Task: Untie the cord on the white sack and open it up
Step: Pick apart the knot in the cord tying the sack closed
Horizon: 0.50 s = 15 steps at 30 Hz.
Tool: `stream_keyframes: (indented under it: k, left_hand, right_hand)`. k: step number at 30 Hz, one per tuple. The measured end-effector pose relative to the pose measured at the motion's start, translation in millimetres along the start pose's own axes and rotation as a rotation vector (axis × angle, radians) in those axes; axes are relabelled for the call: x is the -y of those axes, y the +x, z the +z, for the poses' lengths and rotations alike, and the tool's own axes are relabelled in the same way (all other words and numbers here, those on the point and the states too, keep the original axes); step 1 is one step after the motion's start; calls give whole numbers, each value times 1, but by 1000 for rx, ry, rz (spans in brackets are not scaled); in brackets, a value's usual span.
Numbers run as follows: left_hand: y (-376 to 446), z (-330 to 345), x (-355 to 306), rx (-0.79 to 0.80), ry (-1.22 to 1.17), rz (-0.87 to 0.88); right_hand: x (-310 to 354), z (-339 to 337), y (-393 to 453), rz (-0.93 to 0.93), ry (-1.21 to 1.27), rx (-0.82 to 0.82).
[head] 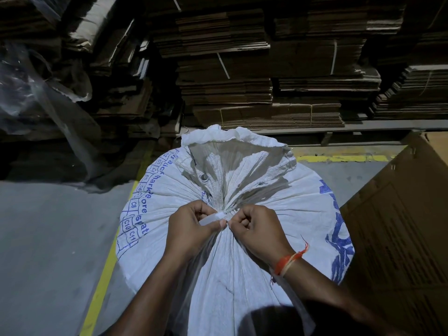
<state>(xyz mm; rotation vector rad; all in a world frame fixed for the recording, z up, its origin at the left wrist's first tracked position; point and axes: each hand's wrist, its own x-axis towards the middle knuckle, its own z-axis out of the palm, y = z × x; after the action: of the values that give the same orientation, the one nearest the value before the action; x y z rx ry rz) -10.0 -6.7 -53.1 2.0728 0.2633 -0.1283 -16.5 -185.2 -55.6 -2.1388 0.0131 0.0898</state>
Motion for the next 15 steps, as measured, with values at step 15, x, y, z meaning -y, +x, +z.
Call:
stream_keyframes:
  k: [15]
  left_hand:
    - [0, 0, -1, -5, -35, -15]
  right_hand:
    - [-5, -19, 3, -45, 3, 129]
